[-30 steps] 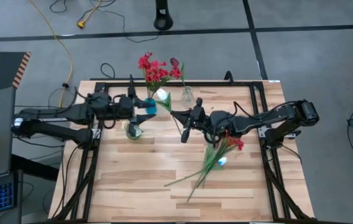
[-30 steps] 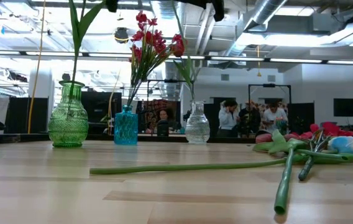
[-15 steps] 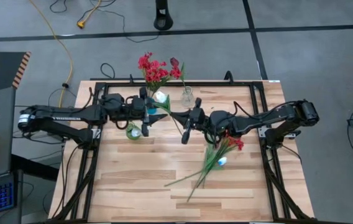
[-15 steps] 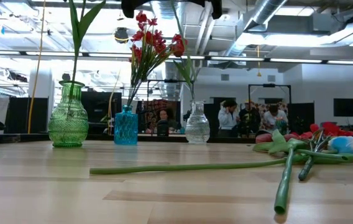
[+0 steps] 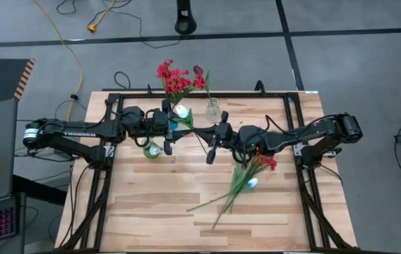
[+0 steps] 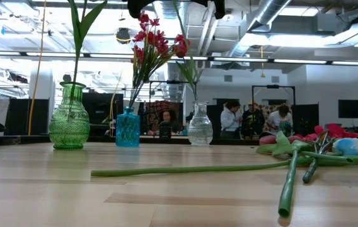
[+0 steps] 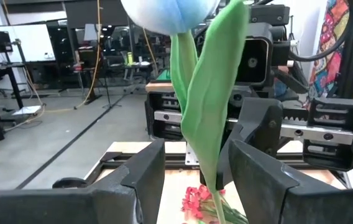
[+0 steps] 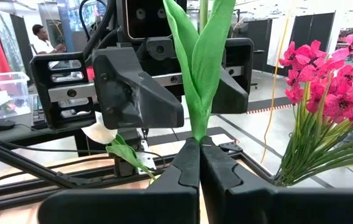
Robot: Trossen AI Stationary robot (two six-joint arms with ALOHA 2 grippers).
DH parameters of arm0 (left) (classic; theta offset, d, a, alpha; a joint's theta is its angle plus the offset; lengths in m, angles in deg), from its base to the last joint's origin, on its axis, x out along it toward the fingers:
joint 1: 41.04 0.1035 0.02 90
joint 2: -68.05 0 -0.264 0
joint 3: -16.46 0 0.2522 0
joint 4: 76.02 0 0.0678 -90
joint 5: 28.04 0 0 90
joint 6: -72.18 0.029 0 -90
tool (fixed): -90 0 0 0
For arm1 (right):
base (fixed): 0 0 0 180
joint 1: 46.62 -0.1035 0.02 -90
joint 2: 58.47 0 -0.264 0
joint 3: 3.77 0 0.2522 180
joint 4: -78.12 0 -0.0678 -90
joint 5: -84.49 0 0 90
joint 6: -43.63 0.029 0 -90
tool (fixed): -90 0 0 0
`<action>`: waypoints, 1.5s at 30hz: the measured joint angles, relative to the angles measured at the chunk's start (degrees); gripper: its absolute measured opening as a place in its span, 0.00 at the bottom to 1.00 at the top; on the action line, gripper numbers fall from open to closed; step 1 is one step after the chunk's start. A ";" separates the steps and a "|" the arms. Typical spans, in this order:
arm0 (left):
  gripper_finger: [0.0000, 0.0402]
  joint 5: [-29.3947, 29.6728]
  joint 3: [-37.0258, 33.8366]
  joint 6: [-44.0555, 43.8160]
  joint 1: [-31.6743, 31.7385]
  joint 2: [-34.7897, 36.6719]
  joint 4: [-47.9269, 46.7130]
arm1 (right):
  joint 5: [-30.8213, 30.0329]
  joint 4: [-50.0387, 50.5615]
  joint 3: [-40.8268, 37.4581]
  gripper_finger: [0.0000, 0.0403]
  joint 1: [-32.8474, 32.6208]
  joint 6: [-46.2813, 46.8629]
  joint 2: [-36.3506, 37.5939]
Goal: Sort flowers into vase by color
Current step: Put the white left tulip into the green vase
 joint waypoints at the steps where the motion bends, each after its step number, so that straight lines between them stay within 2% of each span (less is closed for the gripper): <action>1: 0.40 0.00 0.00 0.13 0.00 0.00 0.00 | 0.01 0.00 0.00 0.08 0.00 0.00 0.00; 12: 0.13 0.02 0.00 1.47 0.00 0.00 -0.02 | -0.02 0.00 0.00 0.09 0.02 0.04 0.00; 18: 0.04 -0.04 0.00 2.41 -0.02 0.00 0.04 | -0.09 0.00 0.00 0.10 0.09 0.04 0.00; 25: 0.02 -0.02 0.00 2.45 -0.02 0.00 0.02 | -0.28 0.02 0.00 0.16 0.09 0.17 0.00; 32: 0.02 0.41 0.00 1.40 0.00 1.43 -0.42 | -0.26 0.11 0.02 0.31 0.04 0.20 0.00; 39: 0.02 0.44 0.31 1.07 0.04 9.03 -7.62 | -0.28 0.59 0.02 0.45 0.04 0.13 0.00; 45: 0.02 2.43 1.16 0.88 0.02 18.16 -18.01 | -0.31 2.73 0.02 0.49 0.04 0.04 0.00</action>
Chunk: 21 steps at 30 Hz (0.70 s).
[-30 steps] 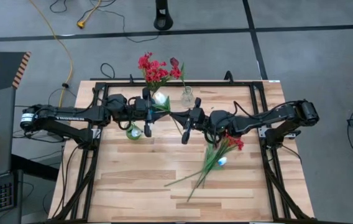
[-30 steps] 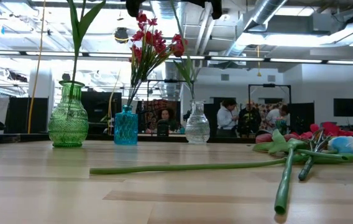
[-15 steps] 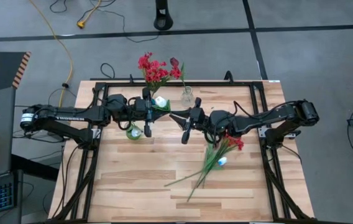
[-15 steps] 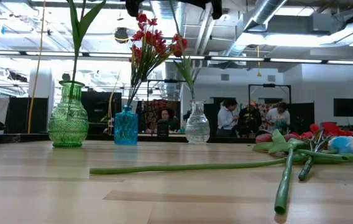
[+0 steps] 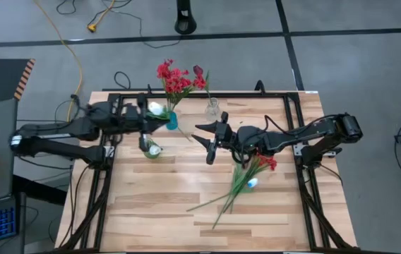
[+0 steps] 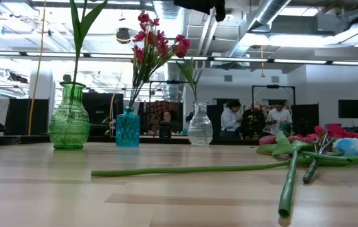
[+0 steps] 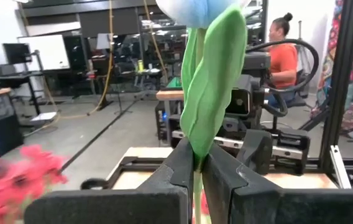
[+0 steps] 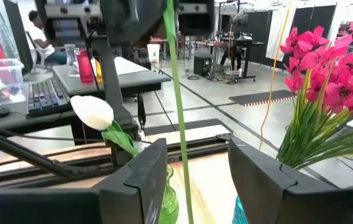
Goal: Sort flowers into vase by color
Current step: Put the white left tulip into the green vase
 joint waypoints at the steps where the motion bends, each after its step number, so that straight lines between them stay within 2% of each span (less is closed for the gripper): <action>1: 0.02 0.60 0.02 -0.02 0.00 1.51 -1.73 | -0.02 0.21 0.00 0.49 0.00 0.01 0.00; 11: 0.02 6.89 0.05 -0.03 -0.02 15.07 -13.53 | -0.13 1.33 0.00 0.49 0.00 0.01 0.02; 21: 0.02 8.68 0.06 -6.21 -0.02 24.68 -26.72 | -0.13 1.71 0.00 0.49 0.00 0.03 0.02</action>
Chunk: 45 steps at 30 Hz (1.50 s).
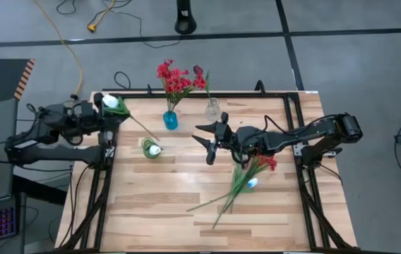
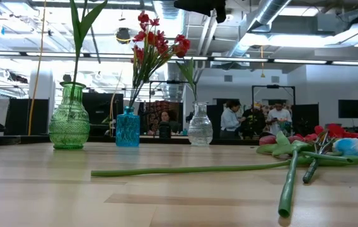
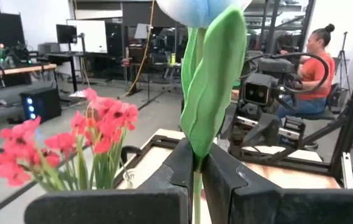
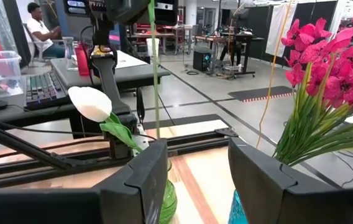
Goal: Sort flowers into vase by color
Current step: Put the white left tulip into the green vase
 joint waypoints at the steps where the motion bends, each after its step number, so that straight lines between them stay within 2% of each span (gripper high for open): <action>1: 0.02 0.01 0.00 0.01 0.00 0.61 -0.73 | 0.00 0.26 0.00 0.49 0.00 0.00 0.00; 10: 0.02 3.65 0.00 -0.54 0.00 3.14 -7.25 | 0.00 1.26 0.00 0.49 0.00 0.02 0.00; 27: 0.02 3.63 0.00 -2.29 0.00 3.10 -15.31 | 0.00 1.20 0.00 0.49 0.00 0.02 0.00; 36: 0.02 2.34 -0.02 -2.92 -0.02 3.10 -16.06 | 0.02 1.15 0.00 0.48 0.00 0.02 0.00; 39: 0.07 2.34 -0.02 -2.93 -0.02 3.10 -16.04 | 0.02 1.18 0.00 0.48 0.00 0.02 0.00; 45: 0.25 2.39 -0.02 -2.97 -0.02 3.08 -16.91 | 0.02 1.18 0.00 0.48 -0.04 0.02 0.00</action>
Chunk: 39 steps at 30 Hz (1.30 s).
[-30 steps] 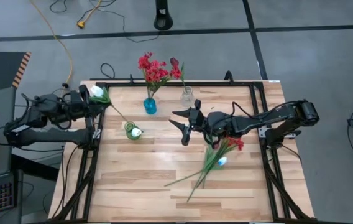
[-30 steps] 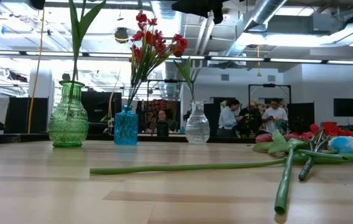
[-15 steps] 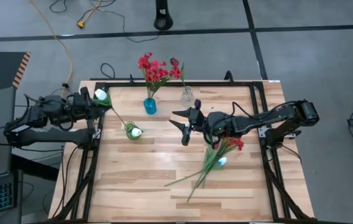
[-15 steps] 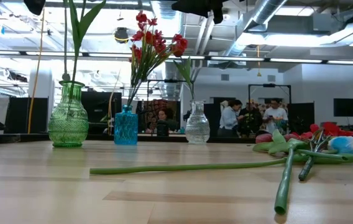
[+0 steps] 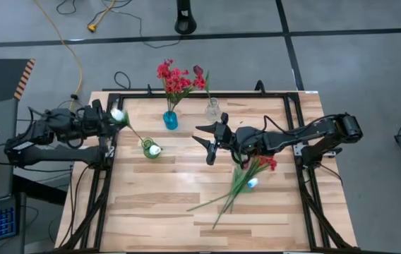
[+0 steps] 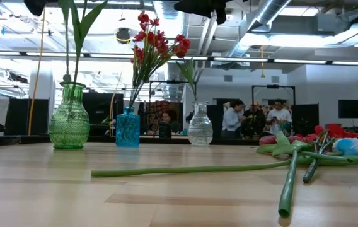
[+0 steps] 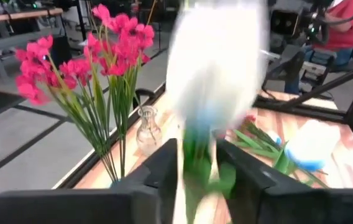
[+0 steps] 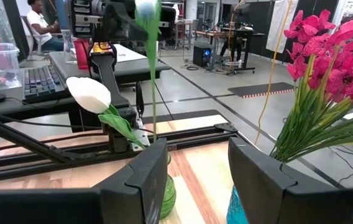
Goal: Sort flowers into vase by color
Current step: Put the white left tulip into the green vase, then put the red flowers into the blue vase
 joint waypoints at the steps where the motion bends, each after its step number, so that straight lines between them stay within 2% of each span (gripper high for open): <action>1: 0.28 0.02 0.00 -0.50 0.00 0.00 -0.70 | 0.00 -0.01 0.00 0.48 0.00 0.00 0.00; 8: 0.40 -0.01 -0.02 -3.67 0.00 0.00 -6.73 | 0.00 -0.02 0.00 0.48 -0.07 0.00 0.00; 21: 0.40 -0.56 -0.02 -5.71 0.00 0.00 -18.16 | 0.00 1.88 0.00 0.49 -0.07 0.05 0.00; 24: 0.40 -2.77 -0.02 -7.83 0.02 0.00 -21.45 | 0.00 3.51 0.00 0.49 -0.44 0.71 0.06; 30: 0.40 -11.29 -0.35 -14.43 0.00 0.02 -24.83 | 0.02 12.35 0.00 0.49 -3.05 3.20 2.78; 33: 0.40 -13.19 -1.98 -16.24 0.00 0.02 -24.60 | 0.02 18.53 0.00 0.49 -4.91 7.24 4.69; 39: 0.40 -17.03 -8.74 -17.93 0.00 0.00 -18.31 | 0.03 32.21 0.00 0.49 -8.92 18.88 7.22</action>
